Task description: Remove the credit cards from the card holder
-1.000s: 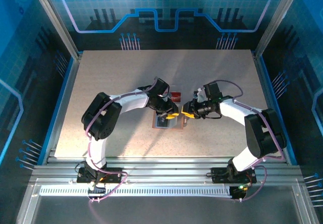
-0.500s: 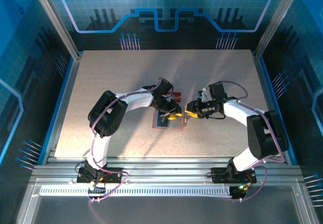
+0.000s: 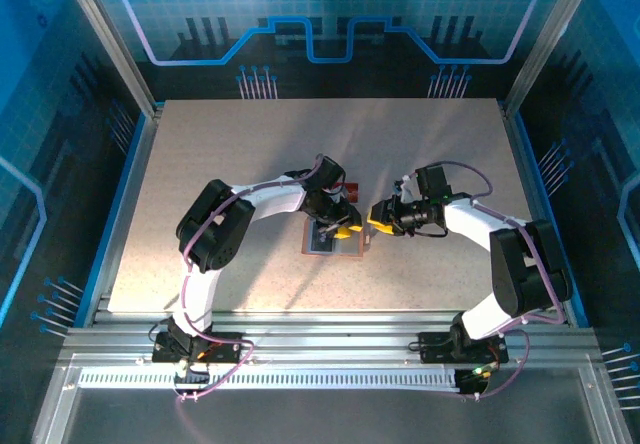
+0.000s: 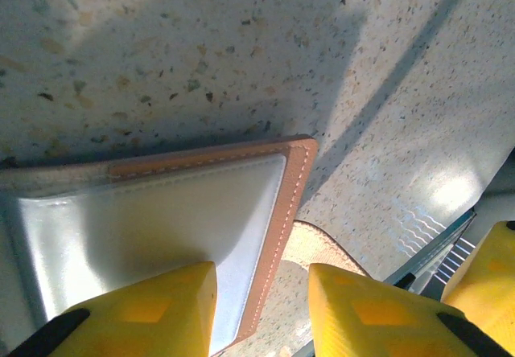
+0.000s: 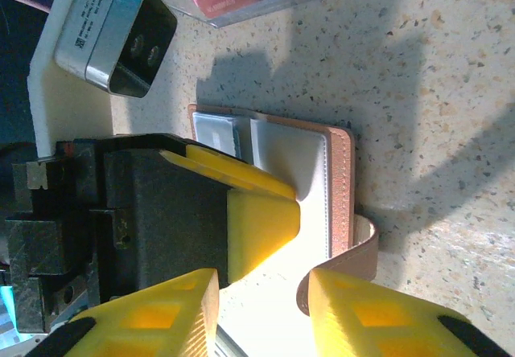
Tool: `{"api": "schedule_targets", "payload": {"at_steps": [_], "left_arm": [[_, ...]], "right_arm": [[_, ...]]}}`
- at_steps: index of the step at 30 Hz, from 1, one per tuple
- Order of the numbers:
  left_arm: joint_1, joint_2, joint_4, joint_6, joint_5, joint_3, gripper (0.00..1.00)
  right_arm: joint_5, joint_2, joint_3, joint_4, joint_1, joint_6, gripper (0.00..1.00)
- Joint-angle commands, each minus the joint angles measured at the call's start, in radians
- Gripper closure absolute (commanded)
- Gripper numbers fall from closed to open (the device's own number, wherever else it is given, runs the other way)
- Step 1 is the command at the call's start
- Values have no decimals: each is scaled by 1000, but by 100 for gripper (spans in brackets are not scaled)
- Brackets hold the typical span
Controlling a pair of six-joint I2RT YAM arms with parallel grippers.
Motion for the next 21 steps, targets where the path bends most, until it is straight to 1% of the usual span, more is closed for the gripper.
{"api": "schedule_targets", "payload": {"at_steps": [1, 10, 21], "left_arm": [[-2, -36, -17, 10, -3, 9, 65], [33, -103, 22, 10, 1, -75, 64], [106, -208, 72, 21, 1, -209, 65]], "right_arm": [[-21, -17, -1, 1, -5, 3, 65], [7, 17, 60, -20, 50, 17, 65], [45, 60, 150, -59, 129, 27, 64]]}}
